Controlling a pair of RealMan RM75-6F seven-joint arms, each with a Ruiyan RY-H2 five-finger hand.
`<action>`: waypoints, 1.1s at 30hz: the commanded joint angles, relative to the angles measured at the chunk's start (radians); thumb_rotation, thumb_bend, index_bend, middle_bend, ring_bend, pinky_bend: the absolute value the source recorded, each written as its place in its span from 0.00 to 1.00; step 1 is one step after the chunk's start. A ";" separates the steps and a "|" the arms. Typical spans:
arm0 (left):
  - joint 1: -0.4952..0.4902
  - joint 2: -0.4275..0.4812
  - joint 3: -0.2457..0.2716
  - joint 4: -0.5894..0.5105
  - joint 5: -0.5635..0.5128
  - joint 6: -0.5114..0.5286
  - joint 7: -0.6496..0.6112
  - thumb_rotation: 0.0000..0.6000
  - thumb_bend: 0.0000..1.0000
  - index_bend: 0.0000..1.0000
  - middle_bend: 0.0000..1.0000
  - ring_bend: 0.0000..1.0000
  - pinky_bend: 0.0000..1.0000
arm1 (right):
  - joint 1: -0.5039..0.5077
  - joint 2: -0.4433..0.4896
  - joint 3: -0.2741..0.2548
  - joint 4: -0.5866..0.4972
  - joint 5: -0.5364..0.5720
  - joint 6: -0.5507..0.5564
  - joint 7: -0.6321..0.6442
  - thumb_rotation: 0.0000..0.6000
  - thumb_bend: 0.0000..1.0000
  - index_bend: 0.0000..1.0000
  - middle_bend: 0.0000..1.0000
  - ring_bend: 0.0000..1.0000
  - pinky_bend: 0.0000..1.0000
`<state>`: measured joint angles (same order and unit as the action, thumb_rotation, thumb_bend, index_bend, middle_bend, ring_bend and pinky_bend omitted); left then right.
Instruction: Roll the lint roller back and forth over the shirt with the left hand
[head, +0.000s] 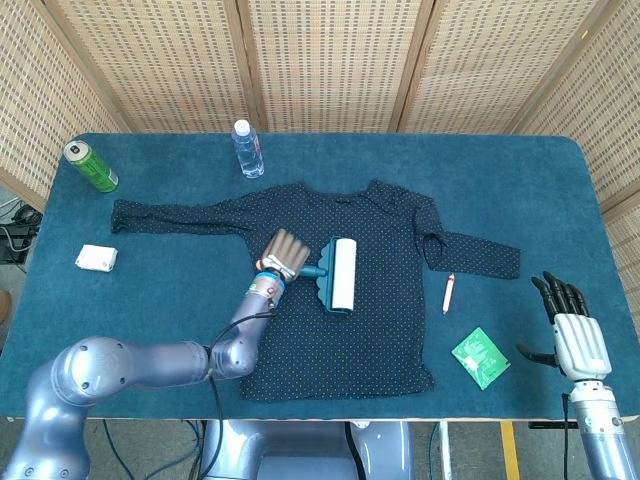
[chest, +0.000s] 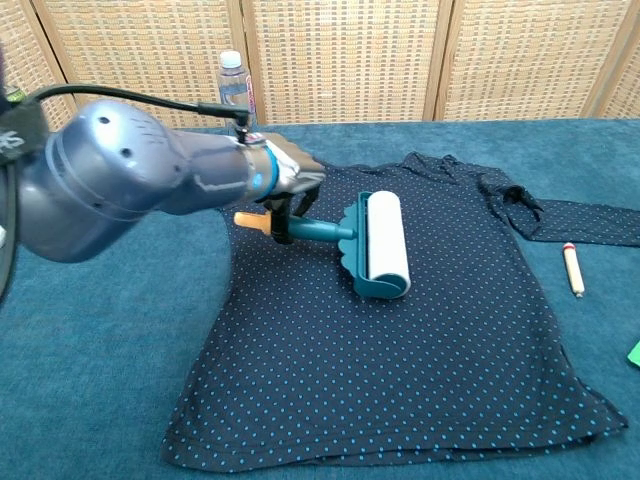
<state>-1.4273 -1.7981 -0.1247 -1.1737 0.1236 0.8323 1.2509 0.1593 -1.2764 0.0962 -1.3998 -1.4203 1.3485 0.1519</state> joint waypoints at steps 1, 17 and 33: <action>-0.024 -0.024 -0.010 0.018 -0.033 0.004 0.023 1.00 0.54 0.87 0.89 0.72 0.66 | 0.000 0.000 0.000 0.000 -0.001 0.000 0.003 1.00 0.03 0.00 0.00 0.00 0.00; 0.110 0.134 0.097 -0.118 0.023 0.057 -0.054 1.00 0.55 0.87 0.89 0.72 0.66 | -0.004 0.001 -0.013 -0.019 -0.025 0.018 -0.025 1.00 0.03 0.00 0.00 0.00 0.00; 0.228 0.234 0.156 -0.136 0.128 0.036 -0.183 1.00 0.55 0.87 0.89 0.72 0.66 | -0.001 -0.003 -0.031 -0.046 -0.057 0.026 -0.059 1.00 0.03 0.00 0.00 0.00 0.00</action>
<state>-1.1973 -1.5638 0.0342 -1.3078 0.2498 0.8683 1.0676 0.1582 -1.2799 0.0648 -1.4454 -1.4766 1.3737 0.0915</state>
